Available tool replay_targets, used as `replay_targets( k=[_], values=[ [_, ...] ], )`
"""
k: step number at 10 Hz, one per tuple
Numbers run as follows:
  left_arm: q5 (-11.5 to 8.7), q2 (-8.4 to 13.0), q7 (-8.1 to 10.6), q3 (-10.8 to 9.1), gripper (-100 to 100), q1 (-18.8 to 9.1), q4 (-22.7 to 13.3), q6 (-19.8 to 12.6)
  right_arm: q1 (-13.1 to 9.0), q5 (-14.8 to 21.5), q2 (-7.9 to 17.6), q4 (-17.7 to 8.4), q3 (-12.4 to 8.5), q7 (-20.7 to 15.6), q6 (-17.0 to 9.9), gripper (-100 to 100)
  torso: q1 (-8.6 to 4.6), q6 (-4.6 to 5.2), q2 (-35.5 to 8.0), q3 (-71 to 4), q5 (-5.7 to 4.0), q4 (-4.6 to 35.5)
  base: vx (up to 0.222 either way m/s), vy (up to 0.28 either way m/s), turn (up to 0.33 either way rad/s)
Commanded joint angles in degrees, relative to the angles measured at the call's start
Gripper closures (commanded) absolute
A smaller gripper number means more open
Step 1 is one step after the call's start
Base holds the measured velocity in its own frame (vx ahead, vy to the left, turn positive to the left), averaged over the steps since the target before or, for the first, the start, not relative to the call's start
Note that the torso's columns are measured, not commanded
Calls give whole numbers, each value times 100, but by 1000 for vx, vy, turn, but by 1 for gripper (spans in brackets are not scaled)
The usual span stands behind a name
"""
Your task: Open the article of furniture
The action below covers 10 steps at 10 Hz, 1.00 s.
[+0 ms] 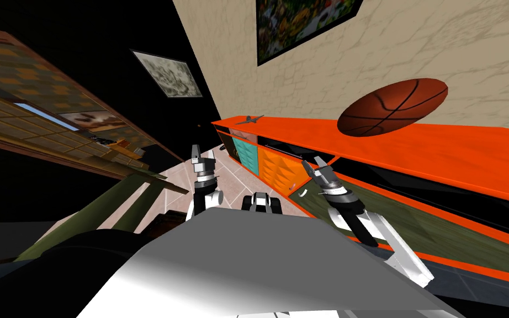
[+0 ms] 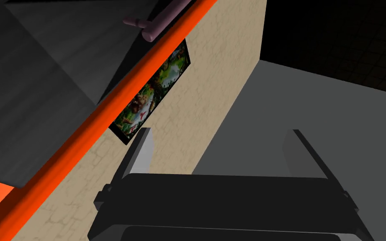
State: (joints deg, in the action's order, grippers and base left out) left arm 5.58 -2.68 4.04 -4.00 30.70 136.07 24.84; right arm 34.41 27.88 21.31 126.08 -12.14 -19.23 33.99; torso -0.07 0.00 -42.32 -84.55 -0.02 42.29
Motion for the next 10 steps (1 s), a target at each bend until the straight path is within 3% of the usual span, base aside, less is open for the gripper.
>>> replay_targets(
  k=[1,3,4,7,8,10],
  values=[
    [0,0,0,0,0,0,0,0,63,379,240,-97,-231,-409,-12,-100,3,0,1,-1,0,0,18,58,-8],
    [0,0,0,0,0,0,0,0,128,727,499,-186,-438,-745,-41,-100,16,0,6,-4,4,-2,20,89,-6],
    [0,0,0,0,0,0,0,0,128,734,499,-186,-438,-781,-41,-100,18,0,5,-4,6,-2,20,64,-3],
    [0,0,0,0,0,0,0,0,217,1272,950,-355,-754,-1304,-95,-100,1,0,3,-2,0,-1,21,57,-5],
    [0,0,0,0,0,0,0,0,217,1272,950,-355,-754,-1338,-95,-100,12,0,3,-2,3,-1,16,57,-6],
    [0,0,0,0,0,0,0,0,273,1630,1274,-484,-964,-1698,-135,-100,6,0,1,-1,2,0,14,61,-5]
  ],
)
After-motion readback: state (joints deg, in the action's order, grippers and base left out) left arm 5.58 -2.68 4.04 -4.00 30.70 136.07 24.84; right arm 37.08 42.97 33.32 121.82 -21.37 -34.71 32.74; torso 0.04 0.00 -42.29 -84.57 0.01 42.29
